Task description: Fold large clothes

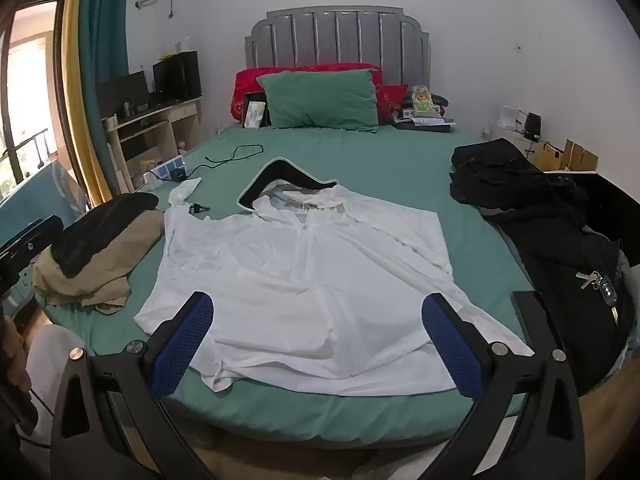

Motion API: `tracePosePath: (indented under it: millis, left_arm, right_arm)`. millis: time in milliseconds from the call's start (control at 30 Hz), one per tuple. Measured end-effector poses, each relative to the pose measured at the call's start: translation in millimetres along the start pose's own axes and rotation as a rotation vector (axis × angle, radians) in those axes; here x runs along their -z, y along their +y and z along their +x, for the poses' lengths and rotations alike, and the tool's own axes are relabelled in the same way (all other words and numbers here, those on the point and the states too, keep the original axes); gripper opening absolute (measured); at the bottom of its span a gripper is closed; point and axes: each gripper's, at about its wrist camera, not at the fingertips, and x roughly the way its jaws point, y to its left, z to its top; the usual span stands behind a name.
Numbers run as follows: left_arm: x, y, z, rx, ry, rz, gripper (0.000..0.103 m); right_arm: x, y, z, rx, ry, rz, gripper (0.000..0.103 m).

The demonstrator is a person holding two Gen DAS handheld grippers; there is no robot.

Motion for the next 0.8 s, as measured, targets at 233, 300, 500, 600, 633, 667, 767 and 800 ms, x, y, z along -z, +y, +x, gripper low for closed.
tracePosePath:
  millis: [233,300,500,600,633,667,767,800]
  left_arm:
    - [2,-15,-2,-0.004,-0.012,0.022,0.084]
    - [0,-12,-5,0.003,-0.012,0.019,0.084]
    - [0,-8,-2,0.005,0.007,0.02,0.084]
    - [0,-4,5,0.008,0.017,0.009,0.084]
    - [0,-4,5,0.01,0.018,0.008,0.084]
    - [0,-4,5,0.011,0.018,0.007,0.084]
    - [-1,-5,5,0.012,0.019,0.008,0.084]
    - [-1,-5,5,0.013,0.018,0.008,0.084]
  right_arm:
    - [-1,-3,2,-0.001,0.003,0.016,0.103]
    - [-1,-3,3,0.001,0.0,0.015,0.103]
    - [0,-5,2,-0.01,0.004,0.022,0.103]
    - [0,-5,2,-0.009,0.003,0.022,0.103]
    - [0,-5,2,-0.008,0.005,0.024,0.103]
    - [0,-5,2,-0.009,0.004,0.023,0.103]
    - [-1,-5,3,-0.006,0.004,0.023,0.103]
    - [-1,-6,4,-0.007,0.004,0.023,0.103]
